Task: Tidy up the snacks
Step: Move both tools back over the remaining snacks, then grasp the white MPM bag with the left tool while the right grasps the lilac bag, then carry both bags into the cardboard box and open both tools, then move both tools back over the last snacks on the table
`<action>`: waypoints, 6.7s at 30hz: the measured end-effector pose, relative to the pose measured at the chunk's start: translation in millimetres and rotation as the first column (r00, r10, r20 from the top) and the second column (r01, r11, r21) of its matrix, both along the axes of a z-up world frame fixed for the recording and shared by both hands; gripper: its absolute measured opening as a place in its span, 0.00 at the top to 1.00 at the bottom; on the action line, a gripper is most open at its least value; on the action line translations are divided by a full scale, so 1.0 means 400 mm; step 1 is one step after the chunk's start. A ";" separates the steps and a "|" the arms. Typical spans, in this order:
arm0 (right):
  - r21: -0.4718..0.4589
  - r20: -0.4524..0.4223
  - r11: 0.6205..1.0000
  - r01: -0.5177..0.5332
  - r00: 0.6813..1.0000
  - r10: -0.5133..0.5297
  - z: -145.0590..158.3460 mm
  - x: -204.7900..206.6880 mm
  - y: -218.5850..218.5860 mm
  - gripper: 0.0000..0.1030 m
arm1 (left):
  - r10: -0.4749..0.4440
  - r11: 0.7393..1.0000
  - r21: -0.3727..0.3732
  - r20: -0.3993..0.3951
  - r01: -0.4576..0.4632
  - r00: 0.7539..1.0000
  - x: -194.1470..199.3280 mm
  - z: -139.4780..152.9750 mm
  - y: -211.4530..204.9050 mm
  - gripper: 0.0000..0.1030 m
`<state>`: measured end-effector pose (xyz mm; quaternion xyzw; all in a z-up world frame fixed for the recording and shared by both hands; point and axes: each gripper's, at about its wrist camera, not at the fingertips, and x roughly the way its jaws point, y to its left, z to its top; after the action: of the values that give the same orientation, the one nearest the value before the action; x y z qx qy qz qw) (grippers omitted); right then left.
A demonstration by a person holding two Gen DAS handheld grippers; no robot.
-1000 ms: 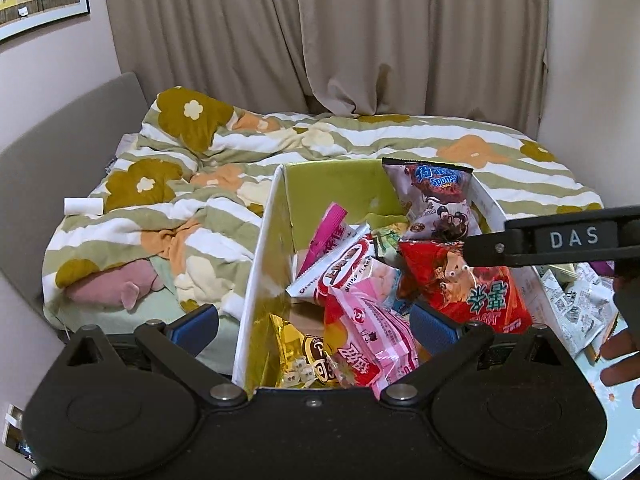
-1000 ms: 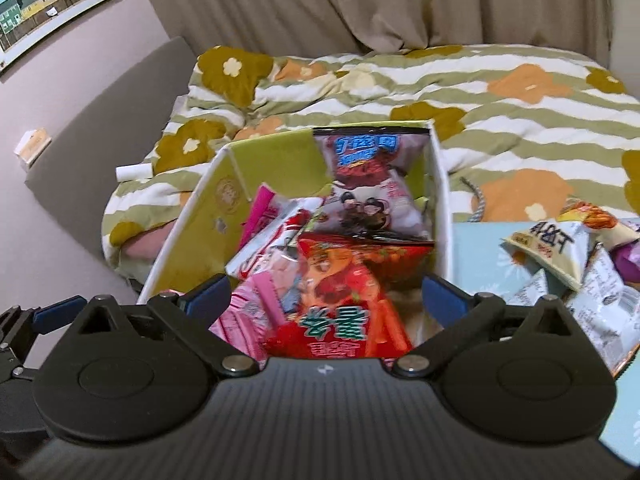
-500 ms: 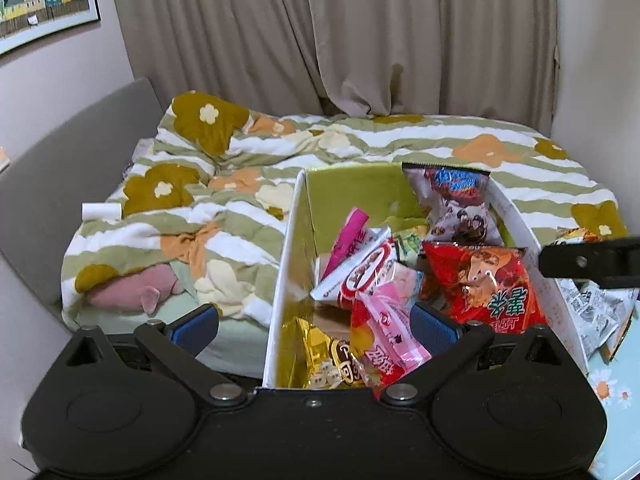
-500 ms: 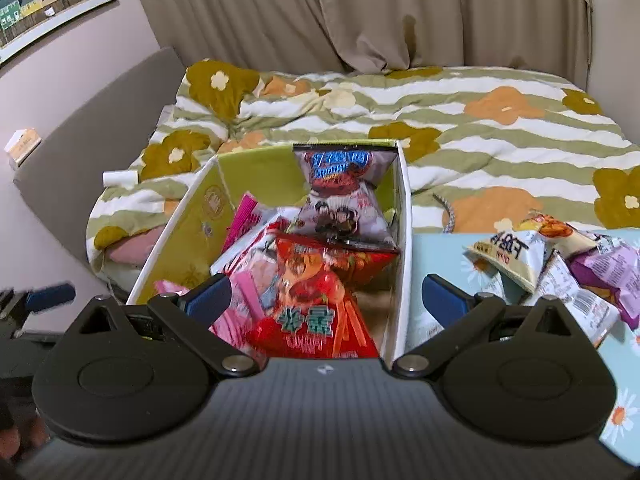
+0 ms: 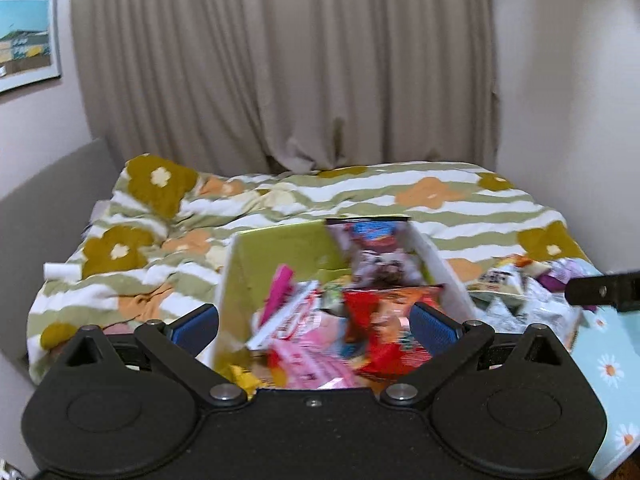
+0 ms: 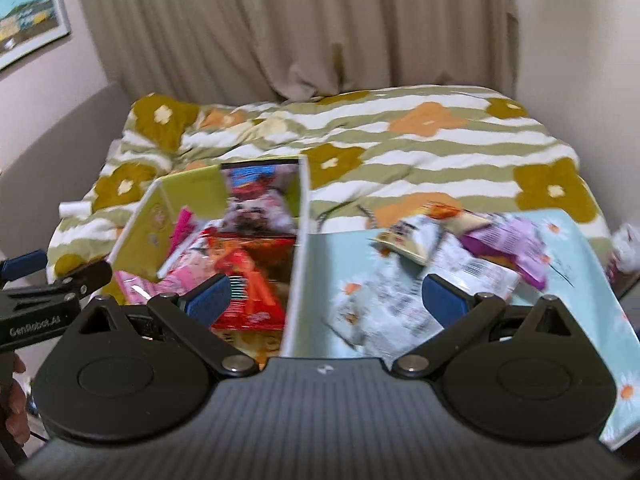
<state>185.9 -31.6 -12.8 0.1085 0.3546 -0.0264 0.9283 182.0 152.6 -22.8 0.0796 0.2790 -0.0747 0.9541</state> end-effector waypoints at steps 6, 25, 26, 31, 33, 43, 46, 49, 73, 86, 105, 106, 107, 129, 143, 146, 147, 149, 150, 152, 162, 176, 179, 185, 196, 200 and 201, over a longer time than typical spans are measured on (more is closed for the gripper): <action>-0.032 -0.011 0.998 0.060 0.998 -0.060 -0.017 -0.015 -0.149 0.00 | -0.050 0.999 -0.010 0.006 0.050 0.999 -0.013 -0.005 -0.123 0.00; -0.131 -0.100 0.938 -0.320 0.946 0.309 -0.119 0.194 -0.579 0.00 | -0.277 0.961 -0.030 -0.206 0.276 0.939 0.128 -0.157 -0.612 0.00; -0.119 -0.107 0.931 -0.344 0.937 0.332 -0.133 0.211 -0.589 0.00 | -0.278 0.960 -0.026 -0.219 0.279 0.935 0.135 -0.172 -0.629 0.00; -0.105 -0.158 0.884 -0.455 0.886 0.437 -0.211 0.291 -0.617 0.00 | -0.310 0.943 0.035 -0.275 0.332 0.910 0.170 -0.248 -0.706 0.00; -0.104 -0.171 0.861 -0.498 0.862 0.478 -0.234 0.315 -0.620 0.00 | -0.327 0.930 0.070 -0.296 0.362 0.897 0.177 -0.276 -0.733 0.00; -0.065 -0.226 0.760 -0.646 0.751 0.620 -0.314 0.406 -0.610 0.00 | -0.300 0.908 0.175 -0.362 0.380 0.883 0.223 -0.375 -0.790 0.00; -0.055 -0.235 0.737 -0.674 0.726 0.647 -0.327 0.416 -0.603 0.00 | -0.301 0.906 0.181 -0.360 0.383 0.883 0.227 -0.384 -0.799 0.00; -0.061 -0.237 0.730 -0.680 0.721 0.652 -0.338 0.426 -0.600 0.00 | -0.311 0.898 0.193 -0.360 0.396 0.880 0.227 -0.390 -0.803 0.00; -0.023 -0.263 0.763 -0.646 0.740 0.619 -0.392 0.413 -0.609 0.01 | -0.343 0.865 0.223 -0.391 0.449 0.854 0.194 -0.403 -0.798 0.23; -0.032 -0.231 0.832 -0.554 0.814 0.533 -0.344 0.328 -0.653 0.13 | -0.386 0.862 0.196 -0.346 0.468 0.855 0.137 -0.356 -0.812 0.24; -0.117 -0.047 0.851 -0.512 0.859 0.510 -0.043 0.214 -0.596 0.13 | -0.277 0.942 0.172 -0.089 0.289 0.957 -0.004 -0.084 -0.677 0.24; -0.118 -0.034 0.849 -0.515 0.857 0.515 -0.026 0.211 -0.580 0.13 | -0.257 0.950 0.167 -0.074 0.266 0.964 -0.010 -0.068 -0.657 0.24; -0.119 -0.024 0.847 -0.518 0.854 0.520 -0.012 0.209 -0.565 0.13 | -0.237 0.956 0.163 -0.061 0.244 0.970 -0.013 -0.053 -0.638 0.24; -0.110 0.085 0.844 -0.525 0.841 0.534 0.153 0.292 0.032 0.12 | 0.008 0.994 0.107 -0.038 -0.004 0.999 0.177 0.096 -0.072 0.23; -0.060 0.015 0.937 -0.344 0.938 0.346 0.080 0.417 0.177 0.12 | -0.129 0.991 0.017 -0.179 0.134 0.975 0.438 -0.027 0.059 0.11; -0.052 -0.012 0.946 -0.321 0.947 0.321 0.060 0.425 0.181 0.12 | -0.137 0.990 0.014 -0.175 0.142 0.975 0.439 -0.038 0.070 0.00; -0.052 -0.018 0.947 -0.318 0.948 0.317 0.056 0.428 0.181 0.12 | -0.139 0.990 0.008 -0.175 0.142 0.975 0.430 -0.039 0.075 0.00; -0.058 -0.029 0.947 -0.316 0.949 0.314 0.049 0.429 0.183 0.12 | -0.130 0.991 -0.006 -0.184 0.131 0.974 0.414 -0.038 0.083 0.00; -0.059 -0.032 0.947 -0.317 0.948 0.315 0.047 0.430 0.183 0.12 | -0.119 0.993 -0.014 -0.187 0.119 0.975 0.400 -0.037 0.089 0.00; -0.055 -0.034 0.944 -0.326 0.945 0.325 0.047 0.430 0.186 0.12 | -0.101 0.995 -0.027 -0.188 0.098 0.977 0.390 -0.034 0.109 0.00; -0.038 -0.018 0.909 -0.414 0.910 0.414 0.066 0.406 0.233 0.11 | -0.007 1.000 -0.023 -0.155 0.003 0.988 0.267 0.011 0.142 0.00; 0.073 0.037 0.900 -0.430 0.903 0.428 0.038 0.373 0.250 0.00 | 0.078 0.996 -0.037 -0.191 -0.086 0.978 0.201 -0.017 0.170 0.00; 0.096 0.035 0.906 -0.413 0.911 0.412 0.034 0.363 0.229 0.00 | 0.071 0.996 -0.038 -0.186 -0.079 0.980 0.188 -0.015 0.162 0.00; 0.075 0.063 0.925 -0.374 0.927 0.370 0.061 0.321 0.199 0.00 | 0.046 0.997 -0.049 -0.157 -0.054 0.987 0.171 0.011 0.152 0.00; -0.011 0.085 0.973 -0.232 0.969 0.232 0.128 0.226 0.067 0.00 | -0.031 0.998 -0.061 -0.093 0.025 0.995 0.121 0.064 0.073 0.00; -0.015 0.098 0.982 -0.190 0.977 0.191 0.139 0.191 -0.028 0.00 | -0.060 0.997 -0.048 -0.077 0.057 0.995 0.098 0.075 0.004 0.00; -0.015 0.099 0.983 -0.181 0.978 0.181 0.139 0.183 -0.055 0.00 | -0.064 0.997 -0.046 -0.073 0.061 0.995 0.091 0.076 -0.019 0.00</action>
<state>259.1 -53.6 42.7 0.0740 0.3161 0.0626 0.9437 218.4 145.0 7.5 0.0647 0.3101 -0.1135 0.9417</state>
